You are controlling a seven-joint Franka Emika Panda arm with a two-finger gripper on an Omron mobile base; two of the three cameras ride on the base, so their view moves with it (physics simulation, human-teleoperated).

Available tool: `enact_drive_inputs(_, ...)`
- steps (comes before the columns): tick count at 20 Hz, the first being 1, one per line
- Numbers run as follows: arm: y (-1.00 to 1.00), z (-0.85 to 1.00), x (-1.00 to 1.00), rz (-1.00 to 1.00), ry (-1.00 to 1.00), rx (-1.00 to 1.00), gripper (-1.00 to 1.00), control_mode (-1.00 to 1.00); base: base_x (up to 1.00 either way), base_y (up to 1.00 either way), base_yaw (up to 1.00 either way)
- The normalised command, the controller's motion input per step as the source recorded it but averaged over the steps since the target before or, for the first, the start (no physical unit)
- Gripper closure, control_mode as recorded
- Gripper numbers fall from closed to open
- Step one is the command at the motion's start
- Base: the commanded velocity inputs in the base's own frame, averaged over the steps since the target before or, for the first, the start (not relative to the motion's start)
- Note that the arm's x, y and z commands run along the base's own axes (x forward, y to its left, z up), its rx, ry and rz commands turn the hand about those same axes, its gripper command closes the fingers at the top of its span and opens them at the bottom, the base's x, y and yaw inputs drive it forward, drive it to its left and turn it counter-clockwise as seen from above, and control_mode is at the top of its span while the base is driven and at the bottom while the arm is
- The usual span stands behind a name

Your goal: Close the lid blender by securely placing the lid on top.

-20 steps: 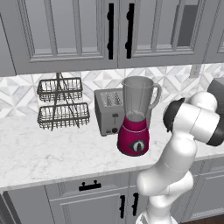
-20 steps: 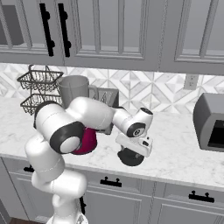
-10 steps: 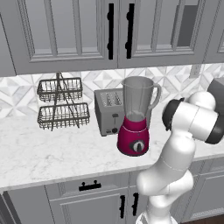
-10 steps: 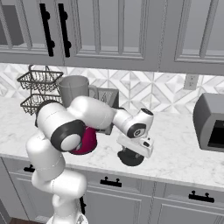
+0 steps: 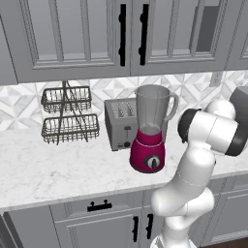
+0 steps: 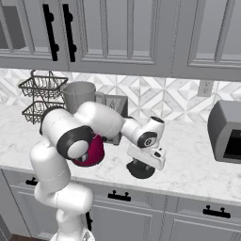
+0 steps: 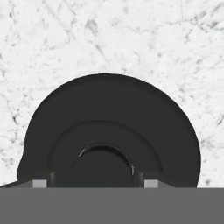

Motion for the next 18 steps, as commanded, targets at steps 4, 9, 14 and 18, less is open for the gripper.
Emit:
enact_drive_inputs(4, 0.16, -0.76, 0.00, 0.00, 0.08, -0.05, -1.00, -1.00, 0.00, 0.00, 0.00)
enact_drive_inputs(9, 0.02, -0.79, 0.00, 0.00, 0.01, -0.01, 1.00, -1.00, 0.00, 0.00, 0.00)
enact_drive_inputs(14, 0.00, -0.66, 0.00, 0.00, 0.00, 0.00, 1.00, -1.00, 0.00, 0.00, 0.00)
enact_drive_inputs(18, 0.06, -0.44, 0.00, 0.00, 0.00, 0.00, 1.00, -1.00, 0.00, 0.00, 0.00)
